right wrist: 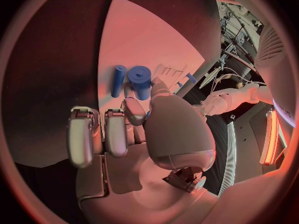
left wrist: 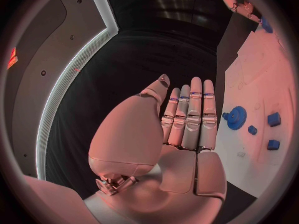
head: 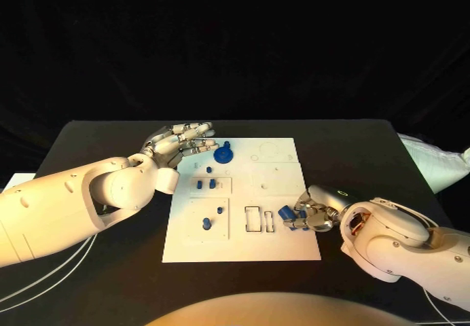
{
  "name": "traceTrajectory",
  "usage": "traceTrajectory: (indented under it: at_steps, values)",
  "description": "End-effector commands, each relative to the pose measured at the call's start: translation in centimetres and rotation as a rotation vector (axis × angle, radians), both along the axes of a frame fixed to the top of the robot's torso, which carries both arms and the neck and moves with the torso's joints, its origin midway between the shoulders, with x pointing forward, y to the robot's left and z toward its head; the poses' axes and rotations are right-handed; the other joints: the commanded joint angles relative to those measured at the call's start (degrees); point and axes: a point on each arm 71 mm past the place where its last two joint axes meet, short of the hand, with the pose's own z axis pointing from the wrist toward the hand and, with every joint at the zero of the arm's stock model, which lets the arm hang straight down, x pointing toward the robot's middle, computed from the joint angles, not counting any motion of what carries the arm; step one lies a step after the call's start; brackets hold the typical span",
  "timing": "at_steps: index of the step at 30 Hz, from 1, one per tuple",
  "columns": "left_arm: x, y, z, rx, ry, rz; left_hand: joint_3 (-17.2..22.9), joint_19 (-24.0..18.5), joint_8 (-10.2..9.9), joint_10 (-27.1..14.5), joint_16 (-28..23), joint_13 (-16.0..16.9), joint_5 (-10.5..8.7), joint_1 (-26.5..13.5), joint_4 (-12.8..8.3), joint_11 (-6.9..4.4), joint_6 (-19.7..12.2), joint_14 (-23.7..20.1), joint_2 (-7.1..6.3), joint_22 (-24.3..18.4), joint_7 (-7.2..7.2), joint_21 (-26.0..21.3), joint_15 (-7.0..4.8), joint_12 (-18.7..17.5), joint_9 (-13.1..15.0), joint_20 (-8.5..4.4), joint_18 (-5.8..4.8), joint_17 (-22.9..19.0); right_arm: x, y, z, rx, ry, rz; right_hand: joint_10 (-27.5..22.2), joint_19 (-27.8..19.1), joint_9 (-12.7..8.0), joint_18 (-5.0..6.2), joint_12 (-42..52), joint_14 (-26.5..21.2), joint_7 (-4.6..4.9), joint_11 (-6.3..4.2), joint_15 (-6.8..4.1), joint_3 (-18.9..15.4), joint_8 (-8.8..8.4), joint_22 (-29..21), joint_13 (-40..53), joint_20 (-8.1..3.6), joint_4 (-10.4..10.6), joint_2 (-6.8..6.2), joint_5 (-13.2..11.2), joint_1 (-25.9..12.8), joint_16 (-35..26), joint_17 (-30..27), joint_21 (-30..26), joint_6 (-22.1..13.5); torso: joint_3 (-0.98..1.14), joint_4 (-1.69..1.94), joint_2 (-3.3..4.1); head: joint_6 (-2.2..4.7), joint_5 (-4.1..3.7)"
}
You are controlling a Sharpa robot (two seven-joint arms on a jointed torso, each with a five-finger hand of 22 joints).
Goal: Assemble the parts on the task board
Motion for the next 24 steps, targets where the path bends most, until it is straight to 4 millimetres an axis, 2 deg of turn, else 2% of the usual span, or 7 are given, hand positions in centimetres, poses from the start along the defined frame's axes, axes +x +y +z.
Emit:
traceTrajectory:
  at_steps: [1,6,10,13,15,21,24]
  values:
    - [-0.1,-0.2,0.1,-0.012,-0.007,-0.019,0.14,0.41,-0.18,-0.12,-0.29,0.06,0.23,-0.22,0.04,0.30,-0.33,0.41,0.21,-0.08,0.00,0.34,0.11,-0.32,0.00,0.06,0.75,-0.06,-0.1,0.3,-0.5,-0.043,0.016,0.025,-0.21,0.74,-0.10,-1.20,0.30,3.52,-0.19,0.12,0.24,-0.28,0.24,3.08,0.08,0.27,-0.11,0.43,0.16,0.09,0.40,0.12,0.22,-0.05,0.01,0.04,0.03,-0.10,0.03]
    - [-0.1,-0.2,0.0,-0.012,-0.006,-0.020,0.14,0.41,-0.18,-0.12,-0.29,0.06,0.23,-0.22,0.04,0.30,-0.33,0.41,0.21,-0.08,0.00,0.34,0.11,-0.32,0.00,0.06,0.75,-0.06,-0.3,1.1,-1.1,-0.029,0.022,0.033,-0.20,0.79,0.21,-1.24,0.55,3.52,-0.30,0.03,0.19,-0.49,0.69,3.30,0.68,0.24,-0.27,1.01,0.28,0.71,0.53,0.33,0.34,0.13,0.02,0.02,0.01,-0.17,0.21]
    - [-0.1,-0.2,0.0,-0.011,-0.005,-0.019,0.14,0.41,-0.18,-0.12,-0.29,0.06,0.23,-0.22,0.04,0.30,-0.33,0.41,0.21,-0.08,0.00,0.34,0.11,-0.32,0.00,0.06,0.75,-0.06,-0.3,1.2,-1.2,-0.011,0.004,0.018,-0.07,0.86,0.66,-1.29,0.93,3.55,-0.44,-0.12,0.07,-0.13,1.34,3.57,1.54,0.15,-0.51,2.57,1.08,2.46,0.72,0.65,0.51,0.42,-0.01,-0.04,-0.03,-0.22,0.30]
    - [-0.1,-0.1,0.0,-0.011,-0.004,-0.019,0.14,0.41,-0.18,-0.12,-0.29,0.06,0.23,-0.22,0.04,0.30,-0.33,0.41,0.21,-0.08,0.00,0.34,0.11,-0.32,0.00,0.06,0.75,-0.06,-0.3,1.1,-1.0,0.023,-0.009,-0.010,0.01,0.93,1.12,-1.33,0.95,3.56,-0.59,-0.24,-0.02,0.14,1.90,3.80,2.02,0.06,-0.23,4.67,2.25,2.91,0.83,0.83,0.66,0.80,-0.02,-0.06,-0.05,-0.23,0.40]
    - [-0.1,-0.1,0.0,-0.011,-0.004,-0.019,0.14,0.41,-0.18,-0.12,-0.29,0.06,0.23,-0.22,0.04,0.30,-0.33,0.41,0.21,-0.08,0.00,0.34,0.11,-0.32,0.00,0.06,0.75,-0.06,-0.3,1.1,-0.9,0.051,-0.012,-0.032,0.07,0.99,1.39,-1.35,0.96,3.57,-0.74,-0.36,-0.10,0.16,2.22,3.94,2.21,0.01,-0.23,5.31,2.91,3.01,0.90,0.97,0.75,1.18,0.02,-0.13,-0.04,-0.23,0.55]
    - [-0.2,-0.1,0.0,-0.011,-0.002,-0.020,0.14,0.41,-0.18,-0.12,-0.29,0.06,0.23,-0.22,0.04,0.30,-0.33,0.41,0.21,-0.08,0.00,0.34,0.11,-0.32,0.00,0.06,0.75,-0.06,-0.6,1.2,0.2,0.151,-0.025,-0.088,0.32,1.26,2.00,-1.49,0.98,3.66,-0.99,-0.58,-0.30,-0.42,2.62,4.56,2.70,-0.16,-0.10,5.98,4.83,2.64,1.20,1.50,1.13,1.60,0.02,-0.12,-0.02,-0.16,0.51]
    - [-0.2,-0.1,-0.1,-0.012,-0.002,-0.022,0.14,0.41,-0.18,-0.12,-0.29,0.06,0.23,-0.22,0.04,0.30,-0.33,0.41,0.21,-0.08,0.00,0.34,0.11,-0.32,0.00,0.06,0.75,-0.06,-0.7,1.4,0.6,0.179,-0.021,-0.098,0.36,1.28,2.08,-1.50,0.99,3.67,-1.01,-0.60,-0.31,-0.58,2.65,4.63,2.77,-0.18,-0.06,6.07,5.02,2.43,1.24,1.58,1.17,1.63,0.00,-0.11,-0.05,-0.12,0.49]
